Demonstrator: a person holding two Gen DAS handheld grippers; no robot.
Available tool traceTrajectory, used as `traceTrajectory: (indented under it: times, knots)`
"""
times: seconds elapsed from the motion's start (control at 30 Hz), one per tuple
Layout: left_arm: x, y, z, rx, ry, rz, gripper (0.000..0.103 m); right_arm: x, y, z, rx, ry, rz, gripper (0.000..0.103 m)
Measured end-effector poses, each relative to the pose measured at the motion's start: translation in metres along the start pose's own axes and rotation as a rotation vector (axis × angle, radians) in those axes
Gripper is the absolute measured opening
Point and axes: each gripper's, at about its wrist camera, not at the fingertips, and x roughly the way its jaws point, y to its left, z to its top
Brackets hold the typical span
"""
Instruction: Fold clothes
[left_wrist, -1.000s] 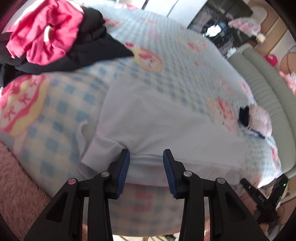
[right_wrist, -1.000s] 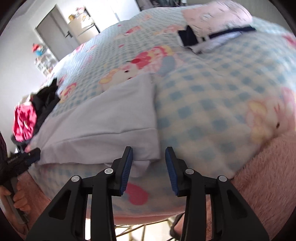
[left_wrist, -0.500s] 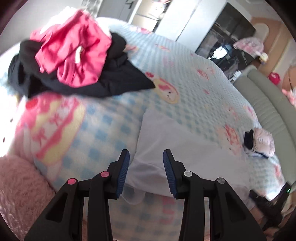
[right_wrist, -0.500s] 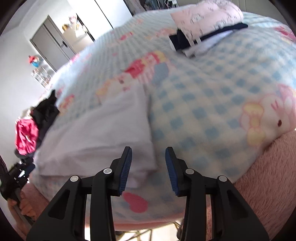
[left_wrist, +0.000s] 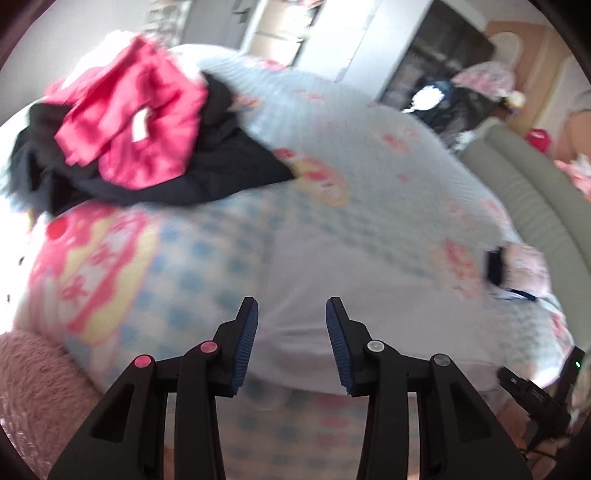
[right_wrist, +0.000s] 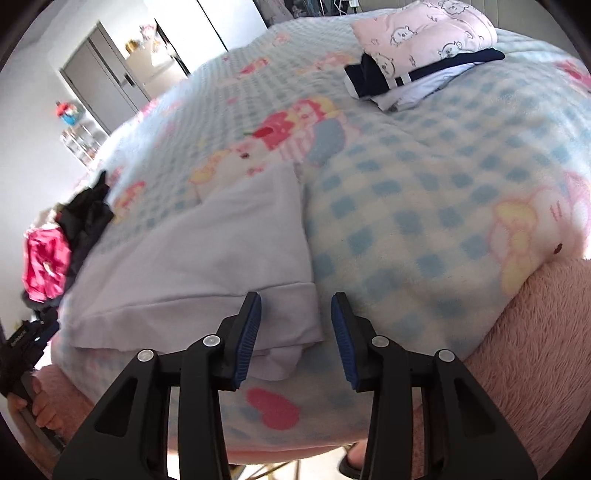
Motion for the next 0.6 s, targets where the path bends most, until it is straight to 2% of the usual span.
traceTrajectory:
  times: [0.07,0.13,0.23,0.3,0.37,0.4,0.5,0.6]
  knots:
    - [0.006,-0.025,-0.001,0.054,0.021,-0.102,0.040,-0.008,0.003,0.006,0.005,-0.020,0.043,0.040]
    - [0.022,-0.048,-0.002,0.095,0.062,-0.145,0.040,-0.011,0.007,0.013,0.003,-0.020,0.082,0.040]
    - [0.048,-0.072,-0.006,0.130,0.142,-0.147,0.040,-0.001,0.014,0.016,-0.013,0.013,0.082,0.040]
    - [0.059,-0.076,-0.015,0.129,0.184,-0.123,0.040,0.008,0.015,0.013,-0.012,0.046,0.069,0.040]
    - [0.063,-0.073,-0.026,0.144,0.213,-0.064,0.040,0.015,0.009,0.006,0.000,0.077,0.049,0.040]
    - [0.066,-0.071,-0.030,0.142,0.222,-0.066,0.040,0.017,0.004,0.003,0.019,0.087,0.052,0.040]
    - [0.065,-0.063,-0.033,0.095,0.221,-0.108,0.040,0.021,-0.009,-0.004,0.073,0.112,0.073,0.047]
    - [0.057,-0.068,-0.031,0.095,0.153,-0.173,0.040,0.024,-0.011,-0.005,0.111,0.122,0.132,0.053]
